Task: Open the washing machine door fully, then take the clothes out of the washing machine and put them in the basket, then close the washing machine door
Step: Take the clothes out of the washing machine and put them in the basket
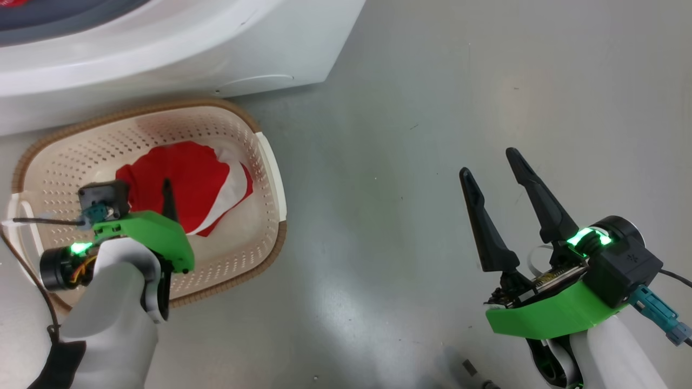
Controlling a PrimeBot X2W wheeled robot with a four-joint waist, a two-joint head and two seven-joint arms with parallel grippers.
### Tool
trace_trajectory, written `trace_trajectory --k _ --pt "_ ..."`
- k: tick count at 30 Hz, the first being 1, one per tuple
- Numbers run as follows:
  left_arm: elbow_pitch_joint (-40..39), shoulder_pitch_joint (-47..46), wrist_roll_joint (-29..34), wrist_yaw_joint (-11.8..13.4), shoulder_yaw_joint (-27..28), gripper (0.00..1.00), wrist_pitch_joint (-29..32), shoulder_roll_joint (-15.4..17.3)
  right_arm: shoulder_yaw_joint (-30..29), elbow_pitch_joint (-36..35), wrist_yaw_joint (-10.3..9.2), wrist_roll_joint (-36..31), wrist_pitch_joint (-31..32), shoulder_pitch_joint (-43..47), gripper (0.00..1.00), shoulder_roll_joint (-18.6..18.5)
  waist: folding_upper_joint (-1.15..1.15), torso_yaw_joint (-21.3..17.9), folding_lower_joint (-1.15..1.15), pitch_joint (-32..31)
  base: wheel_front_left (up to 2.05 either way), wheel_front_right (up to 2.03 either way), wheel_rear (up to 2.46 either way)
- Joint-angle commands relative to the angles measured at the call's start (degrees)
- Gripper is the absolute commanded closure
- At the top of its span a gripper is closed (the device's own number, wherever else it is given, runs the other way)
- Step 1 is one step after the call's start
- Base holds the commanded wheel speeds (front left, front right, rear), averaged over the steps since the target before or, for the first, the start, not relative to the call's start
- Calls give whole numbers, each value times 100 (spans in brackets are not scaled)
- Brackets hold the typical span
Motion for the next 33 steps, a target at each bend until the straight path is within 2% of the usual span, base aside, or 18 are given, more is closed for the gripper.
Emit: trace_trajectory --k 1,10,17,23,33 --pt "-126 33 87 -36 131 0 -69 131 115 -81 29 35 -66 17 0 -17 0 8 0 -44 0 0 0" --pt "-753 209 374 43 163 0 -70 80 133 11 29 20 -90 18 0 -17 0 141 0 -272 0 0 0" --pt "-1548 564 507 94 377 0 -70 72 80 46 29 -26 -97 61 0 -17 0 250 0 -551 0 0 0" --pt "-2520 1081 650 262 627 0 -70 83 -68 23 29 -65 -82 141 0 -17 0 343 0 -798 0 0 0" --pt "-4180 1977 849 406 852 0 -70 81 -281 -64 29 -239 3 252 0 -17 0 544 0 -1189 0 0 0"
